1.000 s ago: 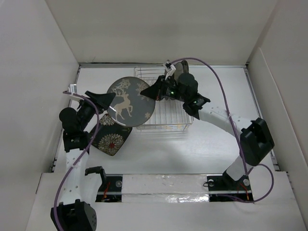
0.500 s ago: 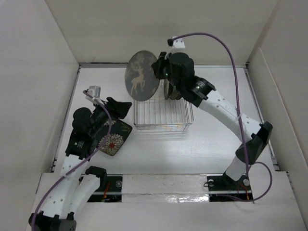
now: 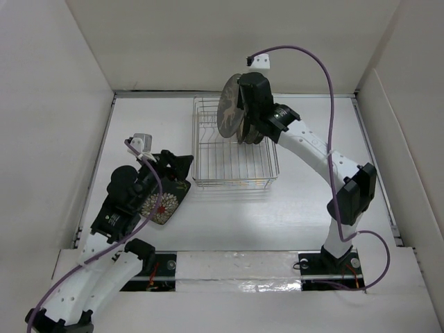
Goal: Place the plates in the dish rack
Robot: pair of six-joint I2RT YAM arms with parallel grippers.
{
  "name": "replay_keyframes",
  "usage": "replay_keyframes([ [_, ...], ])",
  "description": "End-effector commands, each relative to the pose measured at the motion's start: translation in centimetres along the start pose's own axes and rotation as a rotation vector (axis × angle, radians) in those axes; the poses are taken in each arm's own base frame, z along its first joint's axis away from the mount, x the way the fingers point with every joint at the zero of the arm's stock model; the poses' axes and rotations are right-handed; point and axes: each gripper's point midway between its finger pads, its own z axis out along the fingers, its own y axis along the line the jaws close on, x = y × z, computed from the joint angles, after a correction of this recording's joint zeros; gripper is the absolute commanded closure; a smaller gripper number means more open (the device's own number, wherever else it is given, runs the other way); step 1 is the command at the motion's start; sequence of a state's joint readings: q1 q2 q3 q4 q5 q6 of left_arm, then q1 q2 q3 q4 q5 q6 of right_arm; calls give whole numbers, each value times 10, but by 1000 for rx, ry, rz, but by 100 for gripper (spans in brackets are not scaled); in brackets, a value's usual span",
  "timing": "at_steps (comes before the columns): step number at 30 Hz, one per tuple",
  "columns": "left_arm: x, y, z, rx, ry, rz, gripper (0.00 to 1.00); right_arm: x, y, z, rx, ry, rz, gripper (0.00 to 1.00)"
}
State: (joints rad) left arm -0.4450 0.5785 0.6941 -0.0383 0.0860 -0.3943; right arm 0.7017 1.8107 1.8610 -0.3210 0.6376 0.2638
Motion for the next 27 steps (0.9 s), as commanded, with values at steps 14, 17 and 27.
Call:
replay_keyframes([
  [14, -28, 24, -13, -186, -120, 16, 33, -38, 15, 24, 251, -150, -204, 100],
  [17, -32, 26, -14, -200, -139, 6, 33, -28, 16, 29, 253, -135, -220, 100],
  [27, -28, 29, -11, -211, -127, 7, 32, -25, 11, 30, 252, -141, -211, 100],
])
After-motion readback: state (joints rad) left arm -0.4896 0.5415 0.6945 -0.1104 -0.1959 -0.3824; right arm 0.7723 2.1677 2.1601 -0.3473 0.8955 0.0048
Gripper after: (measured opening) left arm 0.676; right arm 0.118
